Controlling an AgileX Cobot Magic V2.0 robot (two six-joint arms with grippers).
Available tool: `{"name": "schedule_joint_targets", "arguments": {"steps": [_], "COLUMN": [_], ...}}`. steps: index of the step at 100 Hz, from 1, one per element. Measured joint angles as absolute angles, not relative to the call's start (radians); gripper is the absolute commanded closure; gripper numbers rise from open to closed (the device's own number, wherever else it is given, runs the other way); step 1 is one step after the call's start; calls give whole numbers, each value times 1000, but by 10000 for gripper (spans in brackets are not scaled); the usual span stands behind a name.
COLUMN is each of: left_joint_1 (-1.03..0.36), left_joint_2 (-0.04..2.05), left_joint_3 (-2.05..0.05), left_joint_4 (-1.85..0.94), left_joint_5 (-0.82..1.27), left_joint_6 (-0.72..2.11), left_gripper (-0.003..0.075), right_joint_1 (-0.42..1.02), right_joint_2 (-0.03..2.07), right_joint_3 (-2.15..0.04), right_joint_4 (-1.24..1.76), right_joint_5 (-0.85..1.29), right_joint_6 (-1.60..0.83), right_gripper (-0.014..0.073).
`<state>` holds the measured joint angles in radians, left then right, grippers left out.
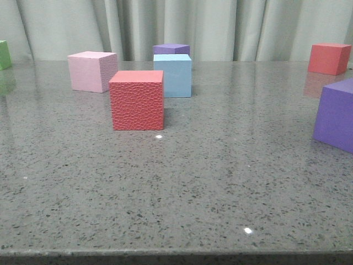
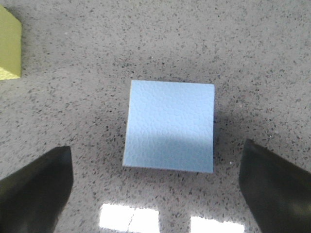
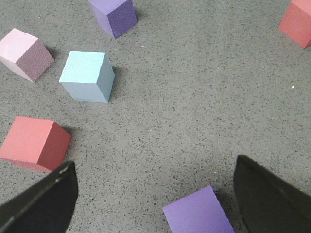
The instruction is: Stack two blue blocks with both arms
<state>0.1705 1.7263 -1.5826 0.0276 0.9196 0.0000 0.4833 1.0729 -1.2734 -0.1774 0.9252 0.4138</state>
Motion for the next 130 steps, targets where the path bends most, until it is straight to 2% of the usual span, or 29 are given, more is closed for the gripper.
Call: {"name": "schedule_joint_targets", "arguments": {"steps": [60, 72, 92, 103, 130], "left_joint_1": [170, 170, 170, 170, 170], "left_joint_2": [1868, 1877, 1878, 1878, 1878], "left_joint_3": [-1645, -1645, -1645, -1645, -1656], "left_joint_4": [16, 16, 9, 9, 0], "left_joint_5": [886, 881, 877, 875, 889], "left_joint_6": [17, 21, 22, 23, 25], "left_gripper": [69, 131, 304, 369, 407], "right_joint_1": [483, 483, 483, 483, 483], "right_joint_2": [1073, 1073, 1073, 1073, 1073], "right_joint_3": [-1273, -1273, -1273, -1273, -1271], "right_joint_4": [-178, -178, -178, -178, -182], "right_joint_5": [926, 926, 926, 926, 926], "right_joint_6": [415, 415, 416, 416, 416], "right_gripper": [-51, -51, -51, -51, -51]}}
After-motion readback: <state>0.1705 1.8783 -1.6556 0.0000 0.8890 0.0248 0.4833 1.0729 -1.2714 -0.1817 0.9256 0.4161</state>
